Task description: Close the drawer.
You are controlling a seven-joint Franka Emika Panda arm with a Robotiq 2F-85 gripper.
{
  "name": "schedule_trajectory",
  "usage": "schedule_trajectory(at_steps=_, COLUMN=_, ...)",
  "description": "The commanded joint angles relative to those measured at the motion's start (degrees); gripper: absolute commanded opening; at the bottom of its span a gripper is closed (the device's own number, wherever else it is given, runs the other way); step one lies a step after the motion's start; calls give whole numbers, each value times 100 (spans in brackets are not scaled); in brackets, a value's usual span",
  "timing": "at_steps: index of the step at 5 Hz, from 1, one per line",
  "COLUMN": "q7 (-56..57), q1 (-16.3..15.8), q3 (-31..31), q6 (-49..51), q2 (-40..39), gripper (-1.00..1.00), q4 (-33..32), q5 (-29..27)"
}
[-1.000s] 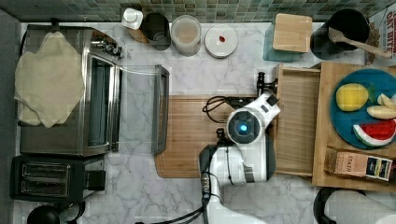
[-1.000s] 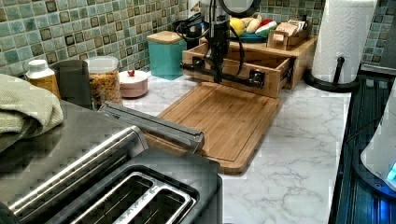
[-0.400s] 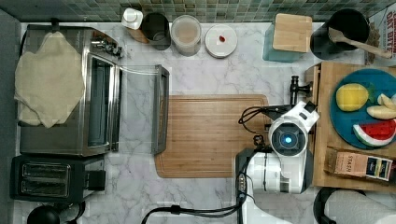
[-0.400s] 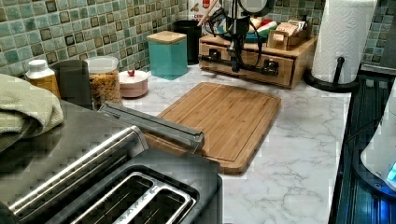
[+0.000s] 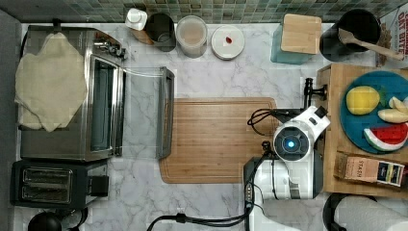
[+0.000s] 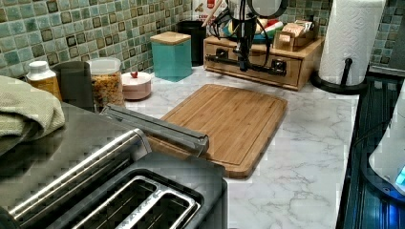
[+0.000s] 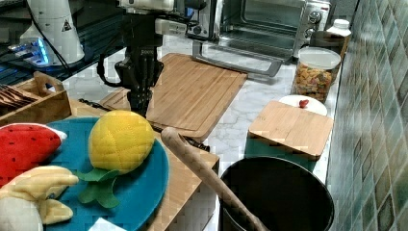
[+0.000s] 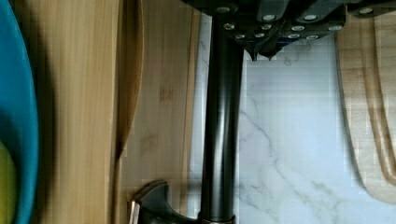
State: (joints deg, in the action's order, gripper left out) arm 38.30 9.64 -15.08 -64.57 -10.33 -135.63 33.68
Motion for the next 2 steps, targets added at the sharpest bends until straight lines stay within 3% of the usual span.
schedule_trajectory(at_steps=1, q7=-244, q1=581, q3=-759, q6=331, q2=149, gripper=-100, q4=587, q5=462)
schedule_trajectory(at_steps=2, q7=-275, q1=774, q3=-564, q6=349, q2=159, gripper=-100, q4=593, q5=512)
